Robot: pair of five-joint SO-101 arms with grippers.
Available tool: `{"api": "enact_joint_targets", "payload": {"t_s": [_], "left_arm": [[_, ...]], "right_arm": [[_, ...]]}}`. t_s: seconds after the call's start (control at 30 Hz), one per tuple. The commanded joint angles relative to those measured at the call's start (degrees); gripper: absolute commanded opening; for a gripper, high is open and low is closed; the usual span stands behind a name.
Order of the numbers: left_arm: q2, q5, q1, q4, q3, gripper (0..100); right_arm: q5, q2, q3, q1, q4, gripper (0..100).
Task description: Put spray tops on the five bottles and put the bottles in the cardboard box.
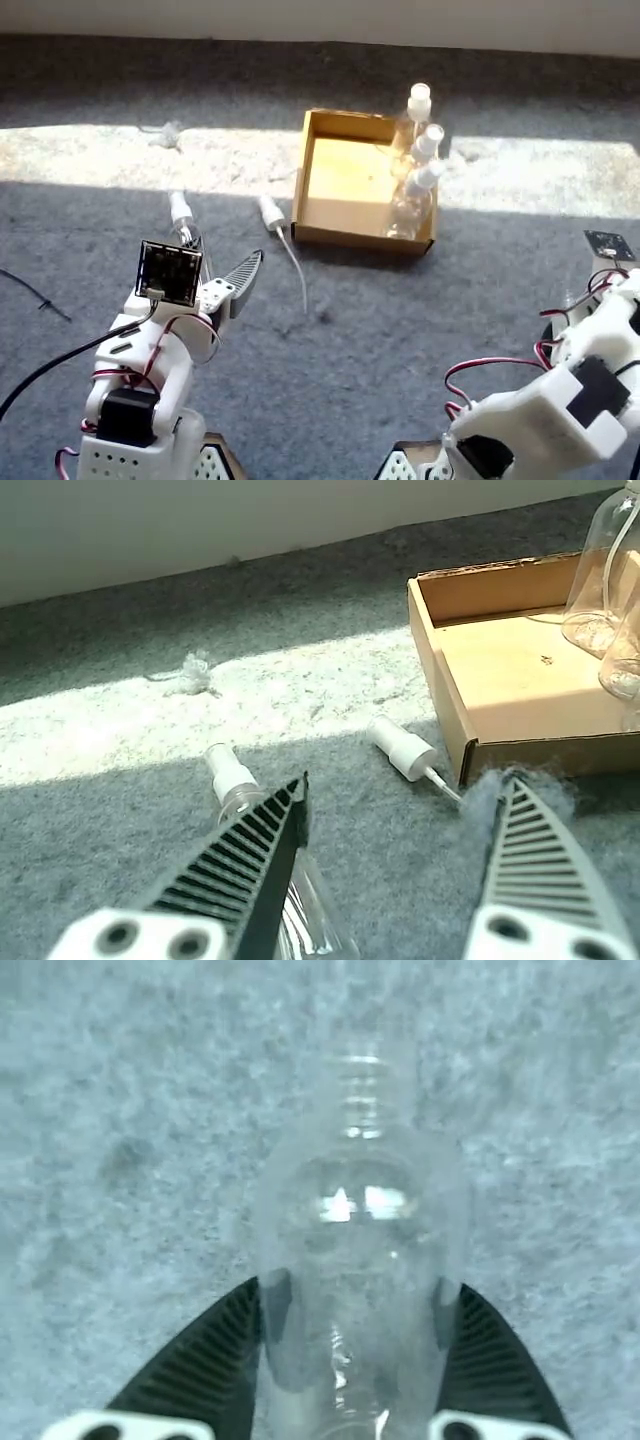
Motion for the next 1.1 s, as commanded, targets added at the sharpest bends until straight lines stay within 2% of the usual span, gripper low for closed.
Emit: {"api": "enact_joint_targets", "payload": {"t_s": [0.0,0.17,0.37,0.5,0.63,0.77,0.97,1.07], "left_arm": [[-0.04,0.44,0.84,-1.23,-0.22,27],[-0.04,0.44,0.84,-1.23,-0.22,27],[-0.04,0.44,0.84,-1.23,-0.22,27],[-0.04,0.35,0.84,-1.23,-0.22,27],[-0.13,0.35,0.84,-1.23,-0.22,27],[-0.13,0.35,0.84,-1.23,-0.22,27],[-0.13,0.35,0.84,-1.23,-0.22,27],[-0.13,0.35,0.84,-1.23,-0.22,27]], "right_arm": [[-5.36,-0.75,-5.05,-4.79,0.31,19.4],[-8.35,-0.57,-7.43,-9.36,0.31,19.4],[-8.09,-0.57,-7.6,-9.89,0.4,19.7],[-8.09,-0.66,-7.6,-9.1,0.75,26.2],[-6.68,-0.66,-7.96,-9.45,6.11,34.0],[-6.07,-0.4,-10.95,-11.47,7.6,34.9],[-14.95,-0.22,-18.86,-17.89,7.52,34.9],[-17.05,-0.22,-21.32,-21.32,7.6,34.9]]}}
